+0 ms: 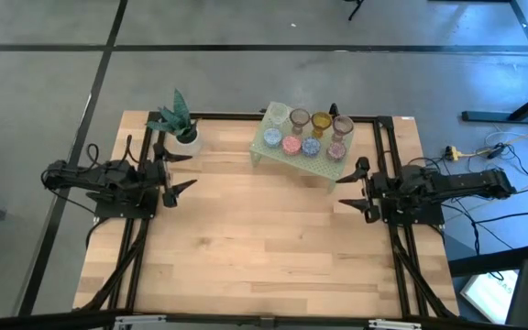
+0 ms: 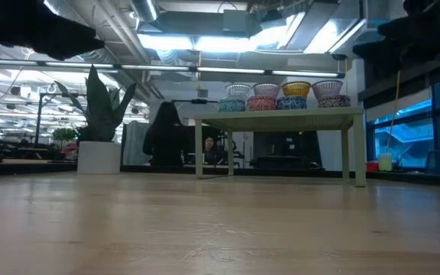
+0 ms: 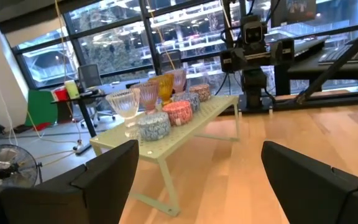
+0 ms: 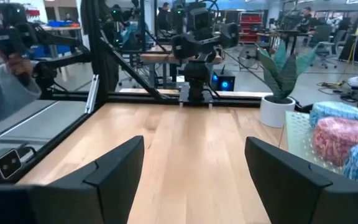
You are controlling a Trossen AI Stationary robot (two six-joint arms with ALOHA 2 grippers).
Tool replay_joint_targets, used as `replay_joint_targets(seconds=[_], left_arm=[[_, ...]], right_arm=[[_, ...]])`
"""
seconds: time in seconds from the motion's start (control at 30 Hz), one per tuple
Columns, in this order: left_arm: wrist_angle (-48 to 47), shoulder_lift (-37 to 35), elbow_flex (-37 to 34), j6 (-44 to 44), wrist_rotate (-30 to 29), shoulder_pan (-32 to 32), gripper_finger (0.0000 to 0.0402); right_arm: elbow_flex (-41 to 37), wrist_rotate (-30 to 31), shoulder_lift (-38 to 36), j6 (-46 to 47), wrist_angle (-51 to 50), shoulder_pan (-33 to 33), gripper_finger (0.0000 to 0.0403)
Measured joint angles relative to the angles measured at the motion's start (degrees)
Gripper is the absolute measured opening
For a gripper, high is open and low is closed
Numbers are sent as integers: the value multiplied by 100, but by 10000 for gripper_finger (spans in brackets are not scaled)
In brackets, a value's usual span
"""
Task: Pick & Place candle stick holders
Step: Return to Home Position
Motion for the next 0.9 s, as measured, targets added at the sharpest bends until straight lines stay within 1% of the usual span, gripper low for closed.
replay_joint_targets(seconds=[0.13,0.3,0.37,0.47,0.6,0.73,0.9], left_arm=[[17,-206,-200,-3,120,1,338],[18,-211,-368,-134,89,10,338],[-23,-211,-390,-137,-24,30,338],[-30,-207,-390,-201,-350,55,338],[-177,-187,-390,-649,-720,55,338],[-340,-185,-390,-972,-776,55,338],[-332,-185,-390,-1041,-778,55,338]], right_arm=[[-108,1,0,44,14,-82,283],[-253,0,1,35,254,-194,283],[-377,1,-1,22,462,-247,283],[-561,17,3,35,652,-325,283],[-668,344,3,44,691,-367,283],[-671,604,6,44,651,-367,283],[-671,608,6,50,643,-367,283]])
